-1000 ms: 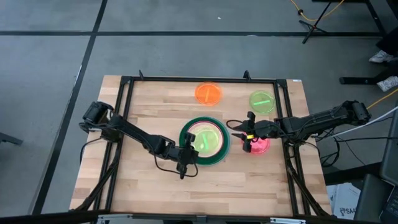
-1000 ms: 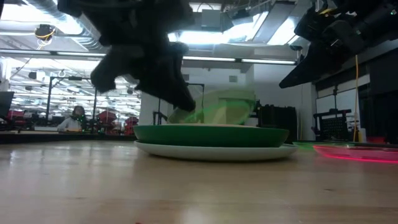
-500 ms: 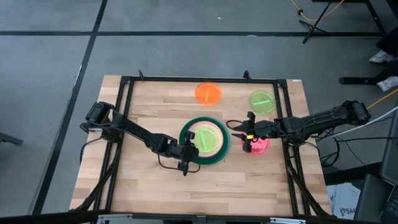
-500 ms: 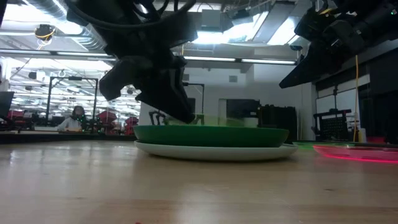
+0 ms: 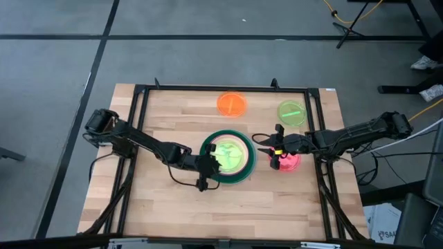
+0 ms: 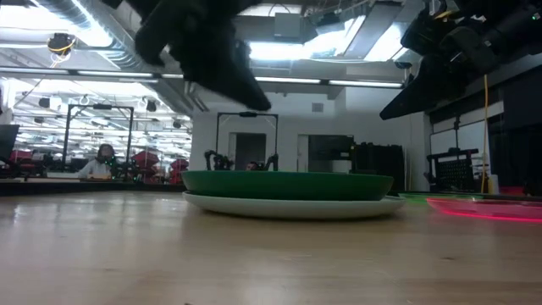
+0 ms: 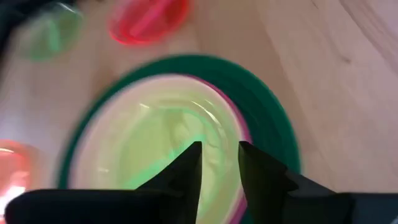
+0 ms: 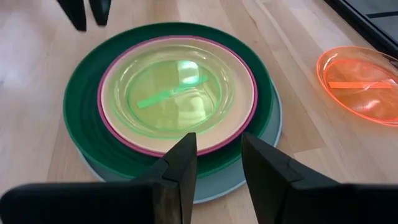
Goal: Stack plastic plates
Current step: Stack the orange plate on top of the bottom light green plate
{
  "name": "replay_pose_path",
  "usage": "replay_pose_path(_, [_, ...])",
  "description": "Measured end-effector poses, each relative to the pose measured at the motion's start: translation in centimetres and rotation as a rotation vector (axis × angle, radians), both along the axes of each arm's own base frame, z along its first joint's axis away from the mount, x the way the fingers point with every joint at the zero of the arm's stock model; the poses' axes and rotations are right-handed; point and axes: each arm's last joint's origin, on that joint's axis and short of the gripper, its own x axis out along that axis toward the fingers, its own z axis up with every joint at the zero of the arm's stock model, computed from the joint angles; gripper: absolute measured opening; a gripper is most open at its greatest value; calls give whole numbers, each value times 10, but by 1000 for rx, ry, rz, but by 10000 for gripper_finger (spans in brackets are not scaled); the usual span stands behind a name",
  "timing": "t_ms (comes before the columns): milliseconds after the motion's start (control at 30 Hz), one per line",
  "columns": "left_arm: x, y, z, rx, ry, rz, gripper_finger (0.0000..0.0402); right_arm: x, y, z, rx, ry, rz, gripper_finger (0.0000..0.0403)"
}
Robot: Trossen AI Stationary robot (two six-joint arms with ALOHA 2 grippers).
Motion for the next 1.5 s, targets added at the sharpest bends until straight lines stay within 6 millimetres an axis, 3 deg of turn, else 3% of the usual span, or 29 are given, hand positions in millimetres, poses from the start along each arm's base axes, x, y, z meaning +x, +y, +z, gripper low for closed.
replay_pose_path(200, [0,23,18,155,-76,126,97,0,0,0,0,-2,-1,117])
replay_pose_path(333, [2,43,18,260,-59,204,96,0,0,0,0,-2,-1,117])
replay_pose_path(533, [5,69,15,260,-31,264,96,0,0,0,-1,-2,0,117])
replay_pose_path(633, [6,82,14,220,-31,289,96,0,0,0,-1,-3,0,117])
replay_pose_path(1067, [-5,172,13,-162,-140,740,96,0,0,0,-2,-3,0,117])
replay_pose_path(1500, [-22,225,13,-343,-194,916,96,0,0,0,-3,-3,0,117])
